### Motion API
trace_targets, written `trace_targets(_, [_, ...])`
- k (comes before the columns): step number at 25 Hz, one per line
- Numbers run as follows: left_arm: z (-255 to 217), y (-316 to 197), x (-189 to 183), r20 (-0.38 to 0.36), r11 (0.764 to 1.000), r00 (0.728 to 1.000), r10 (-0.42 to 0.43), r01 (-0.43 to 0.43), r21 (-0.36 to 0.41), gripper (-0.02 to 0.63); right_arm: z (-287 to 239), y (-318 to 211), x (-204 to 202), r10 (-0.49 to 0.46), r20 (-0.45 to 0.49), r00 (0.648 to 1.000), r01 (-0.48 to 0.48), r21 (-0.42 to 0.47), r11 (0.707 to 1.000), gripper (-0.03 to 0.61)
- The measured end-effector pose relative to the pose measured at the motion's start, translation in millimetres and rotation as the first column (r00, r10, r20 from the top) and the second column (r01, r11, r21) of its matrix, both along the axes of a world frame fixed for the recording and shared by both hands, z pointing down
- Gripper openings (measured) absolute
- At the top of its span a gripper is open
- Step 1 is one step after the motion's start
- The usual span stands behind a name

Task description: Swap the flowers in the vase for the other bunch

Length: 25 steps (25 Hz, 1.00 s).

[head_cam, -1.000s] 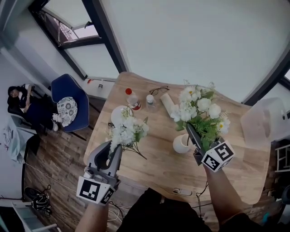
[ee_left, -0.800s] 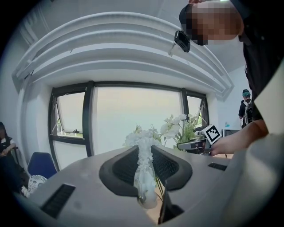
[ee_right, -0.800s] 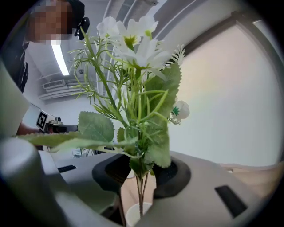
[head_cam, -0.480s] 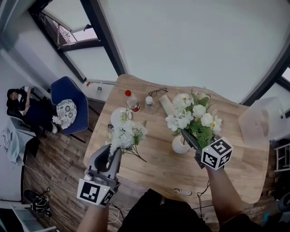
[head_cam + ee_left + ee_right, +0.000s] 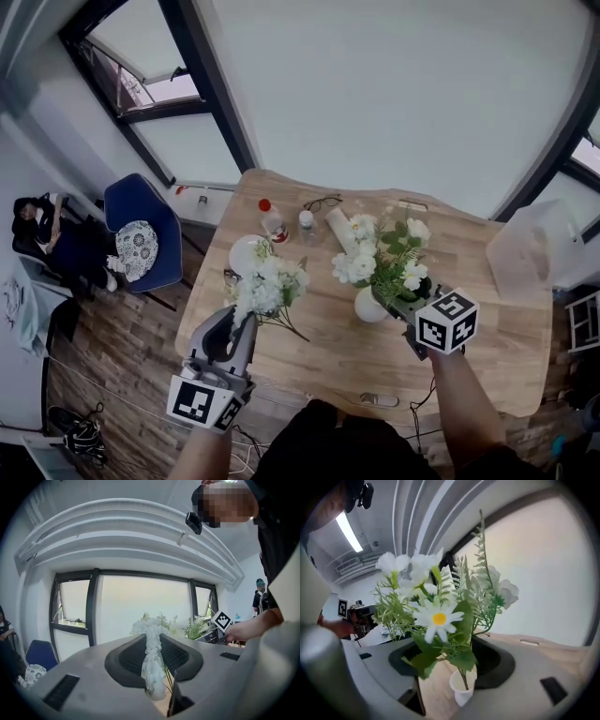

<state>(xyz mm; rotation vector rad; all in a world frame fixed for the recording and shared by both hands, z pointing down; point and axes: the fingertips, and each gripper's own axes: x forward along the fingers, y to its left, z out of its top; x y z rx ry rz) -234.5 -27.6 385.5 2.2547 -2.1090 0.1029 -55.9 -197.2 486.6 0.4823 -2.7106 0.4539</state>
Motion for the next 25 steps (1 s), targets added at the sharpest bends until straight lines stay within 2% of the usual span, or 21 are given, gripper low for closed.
trace_targets(4, [-5,9,6,-0.002,1.000,1.000,0.020,-0.020,0.022,0.082,7,16,13,0.007,-0.078,0.997,-0.008,-0.009,1.000,0.304])
trace_targets(10, [-8,9,14,-0.016,0.997,0.998,0.055,-0.054,0.046,0.083,32,28,35,0.032,-0.197,0.980,-0.048,-0.074,0.996,0.318])
trace_targets(16, [-9,5,27,-0.028,0.993,0.995,0.096,-0.094,0.066,0.083,25,35,45,0.060,-0.204,0.977,-0.071,-0.050,0.996,0.318])
trace_targets(25, [-15,-5,42,-0.029,0.984,0.988,0.152,-0.149,0.093,0.083,-8,47,58,0.093,-0.162,0.982,-0.091,0.020,0.996,0.318])
